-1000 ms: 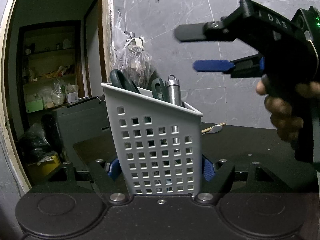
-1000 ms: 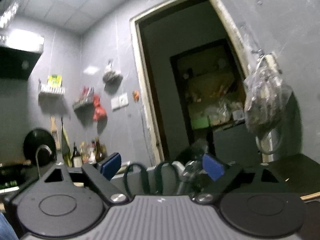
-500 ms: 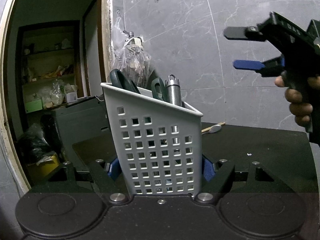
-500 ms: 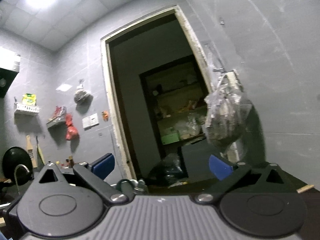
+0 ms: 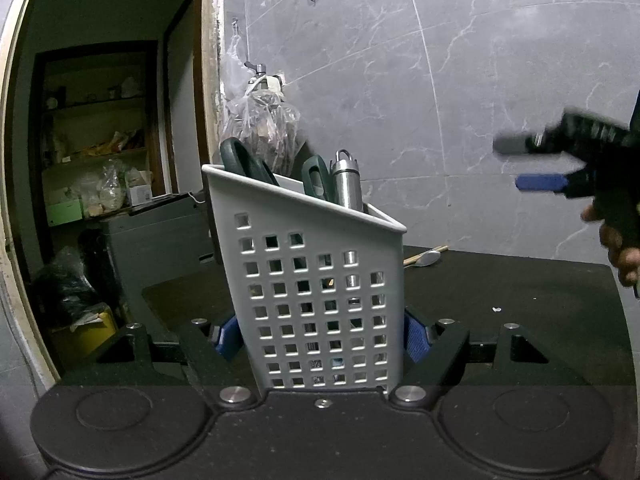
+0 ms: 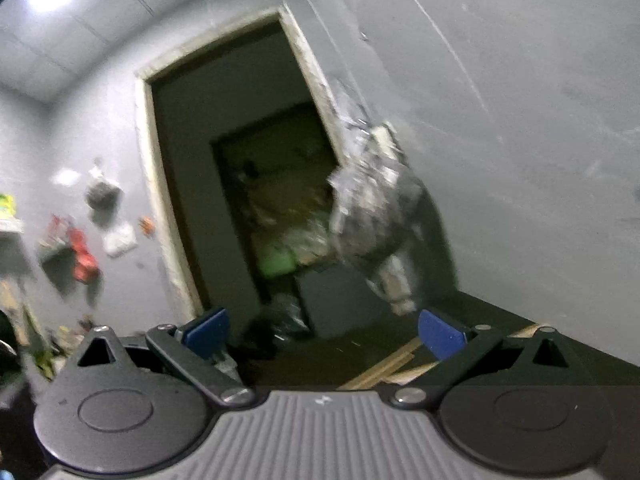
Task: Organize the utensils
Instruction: 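Move the open right gripper back toward the spoon and chopsticks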
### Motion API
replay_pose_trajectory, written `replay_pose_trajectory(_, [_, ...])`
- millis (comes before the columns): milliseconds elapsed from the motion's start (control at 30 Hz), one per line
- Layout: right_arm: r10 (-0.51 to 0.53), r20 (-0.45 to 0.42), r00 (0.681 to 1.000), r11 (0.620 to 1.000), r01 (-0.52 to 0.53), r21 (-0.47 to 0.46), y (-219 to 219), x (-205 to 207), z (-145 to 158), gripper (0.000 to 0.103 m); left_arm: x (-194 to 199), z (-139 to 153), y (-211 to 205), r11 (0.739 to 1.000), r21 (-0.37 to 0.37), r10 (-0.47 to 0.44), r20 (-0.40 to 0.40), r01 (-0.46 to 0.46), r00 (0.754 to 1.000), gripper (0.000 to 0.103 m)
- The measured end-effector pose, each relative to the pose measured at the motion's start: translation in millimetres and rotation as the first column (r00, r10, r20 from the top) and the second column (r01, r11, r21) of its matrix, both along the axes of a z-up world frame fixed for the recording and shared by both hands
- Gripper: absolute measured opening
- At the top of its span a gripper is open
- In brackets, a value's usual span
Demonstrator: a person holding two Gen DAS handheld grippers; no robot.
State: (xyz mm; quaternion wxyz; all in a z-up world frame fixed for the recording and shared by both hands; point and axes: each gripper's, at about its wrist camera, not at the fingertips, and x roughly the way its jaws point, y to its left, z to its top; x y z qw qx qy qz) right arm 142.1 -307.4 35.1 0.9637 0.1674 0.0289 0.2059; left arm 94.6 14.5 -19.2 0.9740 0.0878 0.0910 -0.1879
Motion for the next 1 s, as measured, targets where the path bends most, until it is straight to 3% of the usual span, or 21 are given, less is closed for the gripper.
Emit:
replay_pose_trajectory(200, [-0.171,-0.194,0.966,0.974,0.135,-0.183,4,20,-12,0.103,0,0,-1,1.0,0.004,-0.002,0.003,0.002,1.0,0.078])
replay_pose_trajectory(400, [-0.241,-0.399,0.885,0.964,0.169,-0.207,-10,47,-23,0.103,0,0,-1,1.0,0.006,-0.001,0.002,0.001,1.0,0.078])
replay_pose_trajectory(567, [-0.313,-0.465,0.828,0.935,0.182,-0.305,-16,56,-24,0.103,0,-1,-1,1.0,0.004,-0.001,0.002,0.001,1.0,0.078])
replay_pose_trajectory(767, [-0.309,-0.449,0.839,0.931,0.169,-0.325,-12,60,7,0.103,0,-1,-1,1.0,0.005,0.001,0.001,-0.001,1.0,0.078])
replay_pose_trajectory(900, [-0.234,-0.446,0.864,0.967,0.16,-0.198,-23,78,43,0.103,0,-2,0,1.0,-0.001,0.004,-0.002,-0.004,1.0,0.078])
replay_pose_trajectory(1000, [-0.2,-0.454,0.868,0.98,0.169,-0.108,-34,99,53,0.103,0,-2,0,1.0,-0.003,0.006,-0.004,-0.006,1.0,0.078])
